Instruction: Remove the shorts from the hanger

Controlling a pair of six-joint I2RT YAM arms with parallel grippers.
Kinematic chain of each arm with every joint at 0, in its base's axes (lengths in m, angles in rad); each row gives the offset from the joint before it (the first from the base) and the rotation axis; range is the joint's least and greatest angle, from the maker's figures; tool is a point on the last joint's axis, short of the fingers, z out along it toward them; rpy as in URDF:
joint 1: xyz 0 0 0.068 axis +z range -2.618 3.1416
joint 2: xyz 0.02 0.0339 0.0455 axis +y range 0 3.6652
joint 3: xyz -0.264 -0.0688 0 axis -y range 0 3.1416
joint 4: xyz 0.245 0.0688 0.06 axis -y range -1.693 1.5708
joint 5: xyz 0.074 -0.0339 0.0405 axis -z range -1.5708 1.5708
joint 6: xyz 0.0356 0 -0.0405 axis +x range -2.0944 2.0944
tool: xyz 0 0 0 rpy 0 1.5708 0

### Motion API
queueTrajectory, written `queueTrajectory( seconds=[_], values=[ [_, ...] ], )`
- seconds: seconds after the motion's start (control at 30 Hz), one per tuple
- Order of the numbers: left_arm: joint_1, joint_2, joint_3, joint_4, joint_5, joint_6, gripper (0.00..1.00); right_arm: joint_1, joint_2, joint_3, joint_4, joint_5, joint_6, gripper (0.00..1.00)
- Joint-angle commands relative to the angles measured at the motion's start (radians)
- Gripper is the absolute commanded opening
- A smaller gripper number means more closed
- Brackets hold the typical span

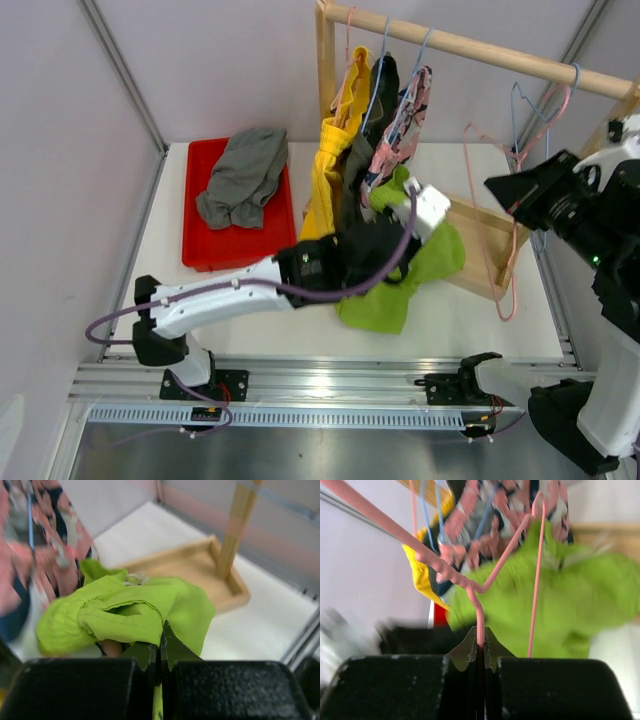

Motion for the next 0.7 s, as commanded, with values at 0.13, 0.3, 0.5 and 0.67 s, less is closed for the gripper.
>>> queueTrajectory(
  seconds=[0.13, 0.3, 0.5, 0.67],
  values=[
    [-0.357, -0.225, -0.184, -0.234, -0.421, -0.084, 0.0, -0.002, 0.203, 0.292, 0.098, 0.162, -0.146, 0.0],
    [-0.493, -0.349, -0.125, -0.655, -0.572, -0.366, 0.0, -0.08, 0.289, 0.282, 0.231, 0.139, -0.172, 0.0],
    [-0.514, -0.387, 0.035, -1.05, -0.714, -0.555, 0.0, -0.246, 0.372, 0.211, 0.363, -0.025, -0.137, 0.0],
    [-0.378, -0.501, -0.021, -0.885, -0.694, -0.349, 0.0, -0.304, 0.438, 0.197, 0.379, -0.073, -0.135, 0.0]
  ],
)
